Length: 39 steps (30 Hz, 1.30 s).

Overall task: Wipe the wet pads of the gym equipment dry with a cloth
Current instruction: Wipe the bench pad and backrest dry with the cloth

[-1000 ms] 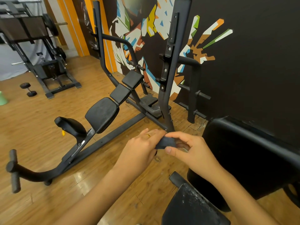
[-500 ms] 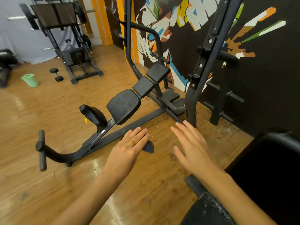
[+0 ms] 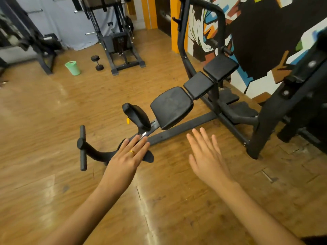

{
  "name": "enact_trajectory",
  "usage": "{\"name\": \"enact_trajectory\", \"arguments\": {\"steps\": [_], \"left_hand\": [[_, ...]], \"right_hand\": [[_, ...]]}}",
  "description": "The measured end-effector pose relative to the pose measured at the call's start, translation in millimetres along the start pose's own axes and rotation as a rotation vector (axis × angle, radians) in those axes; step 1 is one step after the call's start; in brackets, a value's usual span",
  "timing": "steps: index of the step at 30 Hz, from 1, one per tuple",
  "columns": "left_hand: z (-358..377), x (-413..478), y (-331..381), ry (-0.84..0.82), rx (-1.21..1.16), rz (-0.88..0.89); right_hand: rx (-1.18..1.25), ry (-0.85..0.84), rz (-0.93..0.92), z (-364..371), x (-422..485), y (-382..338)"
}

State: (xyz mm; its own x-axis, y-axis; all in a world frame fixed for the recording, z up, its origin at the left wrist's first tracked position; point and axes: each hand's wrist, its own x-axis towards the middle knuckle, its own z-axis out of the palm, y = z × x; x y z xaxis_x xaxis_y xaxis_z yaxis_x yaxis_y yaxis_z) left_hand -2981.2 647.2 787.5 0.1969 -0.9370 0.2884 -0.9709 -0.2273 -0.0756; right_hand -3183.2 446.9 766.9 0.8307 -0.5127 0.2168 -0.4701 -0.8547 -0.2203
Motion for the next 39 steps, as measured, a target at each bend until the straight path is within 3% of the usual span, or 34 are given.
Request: {"name": "enact_trajectory", "arguments": {"steps": [9,22,30,39], "left_hand": [[20,-20,-76,-0.146,0.024,-0.168],[77,34,-191,-0.172,0.078,-0.359],[86,13,-275,-0.221,0.063,-0.497],[84,-32,-447,-0.187,0.031,-0.494]], "right_hand": [[0.093,0.008,-0.112,60,65,-44],[0.060,0.006,-0.322,155,234,-81],[0.086,-0.096,-0.303,207,298,-155],[0.034,-0.052,-0.218,239,392,-275]]}}
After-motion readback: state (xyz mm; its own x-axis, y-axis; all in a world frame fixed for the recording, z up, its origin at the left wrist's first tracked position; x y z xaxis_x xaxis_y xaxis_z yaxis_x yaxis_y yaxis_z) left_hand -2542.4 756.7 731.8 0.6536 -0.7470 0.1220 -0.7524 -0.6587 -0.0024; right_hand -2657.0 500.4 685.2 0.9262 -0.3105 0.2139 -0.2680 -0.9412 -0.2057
